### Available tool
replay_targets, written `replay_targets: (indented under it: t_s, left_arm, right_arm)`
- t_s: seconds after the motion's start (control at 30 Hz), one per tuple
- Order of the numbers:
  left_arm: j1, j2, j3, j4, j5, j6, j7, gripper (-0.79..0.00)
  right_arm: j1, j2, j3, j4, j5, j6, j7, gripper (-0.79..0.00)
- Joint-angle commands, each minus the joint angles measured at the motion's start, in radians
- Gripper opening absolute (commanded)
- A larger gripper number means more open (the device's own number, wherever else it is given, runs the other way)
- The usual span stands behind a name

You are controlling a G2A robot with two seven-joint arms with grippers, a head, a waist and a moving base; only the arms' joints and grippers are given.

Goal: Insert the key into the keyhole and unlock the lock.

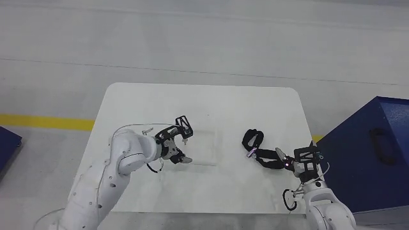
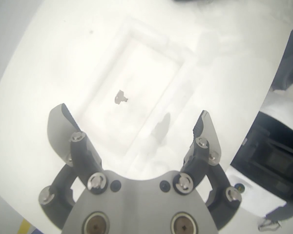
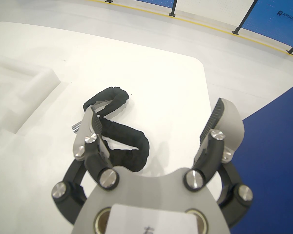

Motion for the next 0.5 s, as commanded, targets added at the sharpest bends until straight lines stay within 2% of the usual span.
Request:
replay_targets:
  t_s: [0.0,0.17,0.3,0.33,0.4,0.43,0.47]
  left_arm:
    - [-0.085,-0.022,0.073,0.091,-0.017,0.032,-0.035,0.000]
    - [-0.237,-0.073,0.183,0.267,-0.087,0.054,-0.082,0.000]
    - [-0.332,-0.111,0.244,0.404,-0.183,0.034,-0.138,0.000]
    - [-0.351,-0.120,0.257,0.434,-0.213,0.026,-0.150,-0.040]
    - [-0.388,-0.138,0.280,0.491,-0.255,0.010,-0.170,-0.052]
    - [-0.404,-0.146,0.288,0.517,-0.273,0.009,-0.170,-0.049]
    - [-0.417,-0.153,0.299,0.544,-0.286,0.006,-0.174,0.000]
  right_arm:
    - [0.000,0.000,0.000,0.000,0.000,0.000,0.000,0.000]
    - [0.000,0.000,0.000,0.000,0.000,0.000,0.000,0.000]
    - [0.000,0.000,0.000,0.000,0.000,0.000,0.000,0.000]
    - [0.000,0.000,0.000,0.000,0.000,0.000,0.000,0.000]
    - [0.000,0.000,0.000,0.000,0.000,0.000,0.000,0.000]
    - [0.000,0.000,0.000,0.000,0.000,0.000,0.000,0.000]
    - [0.000,0.000,0.000,0.000,0.000,0.000,0.000,0.000]
